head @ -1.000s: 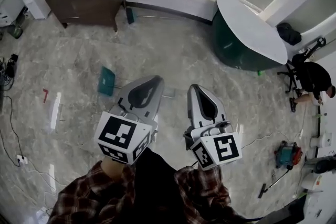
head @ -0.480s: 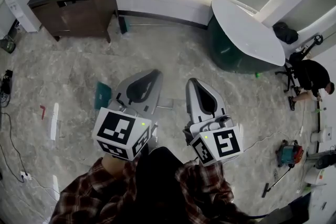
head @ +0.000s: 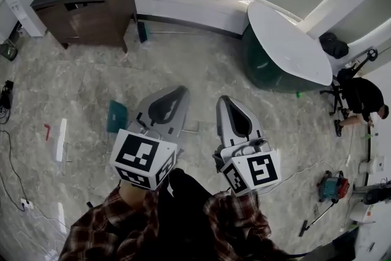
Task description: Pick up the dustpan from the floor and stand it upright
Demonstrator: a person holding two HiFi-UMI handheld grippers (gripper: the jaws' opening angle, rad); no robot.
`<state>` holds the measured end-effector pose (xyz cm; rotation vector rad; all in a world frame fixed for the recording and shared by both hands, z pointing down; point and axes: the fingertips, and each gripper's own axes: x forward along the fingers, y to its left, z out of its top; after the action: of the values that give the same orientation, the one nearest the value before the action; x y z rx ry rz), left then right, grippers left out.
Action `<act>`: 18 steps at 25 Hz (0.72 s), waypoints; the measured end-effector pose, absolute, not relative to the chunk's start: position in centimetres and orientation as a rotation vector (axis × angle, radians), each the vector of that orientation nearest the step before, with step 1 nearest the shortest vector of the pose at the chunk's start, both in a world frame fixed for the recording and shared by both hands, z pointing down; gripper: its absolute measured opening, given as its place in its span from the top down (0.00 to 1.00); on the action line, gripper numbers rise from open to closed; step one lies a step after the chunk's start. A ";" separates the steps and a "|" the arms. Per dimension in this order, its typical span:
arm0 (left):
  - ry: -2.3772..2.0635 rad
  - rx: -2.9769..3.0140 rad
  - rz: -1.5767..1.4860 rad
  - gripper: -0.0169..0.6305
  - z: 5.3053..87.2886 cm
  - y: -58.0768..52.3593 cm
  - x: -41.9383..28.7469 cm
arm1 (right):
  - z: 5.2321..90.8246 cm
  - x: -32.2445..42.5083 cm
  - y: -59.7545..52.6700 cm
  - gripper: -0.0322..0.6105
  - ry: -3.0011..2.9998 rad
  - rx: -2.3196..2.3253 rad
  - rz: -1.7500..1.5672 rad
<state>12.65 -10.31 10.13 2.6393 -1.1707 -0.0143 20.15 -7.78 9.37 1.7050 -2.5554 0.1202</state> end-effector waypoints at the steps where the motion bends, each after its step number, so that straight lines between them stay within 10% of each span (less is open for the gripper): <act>1: -1.177 2.630 -0.005 0.93 10.4 -10.6 12.9 | 9.7 20.5 -8.2 0.93 -2.551 1.696 0.131; 18: -1.086 2.436 0.201 0.93 39.3 -15.4 16.6 | 45.0 25.7 -14.0 0.93 -2.249 1.493 0.369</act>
<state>16.57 -15.42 39.33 2.4359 -1.0859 0.2008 25.75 -13.98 44.96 1.4933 -2.2493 0.3692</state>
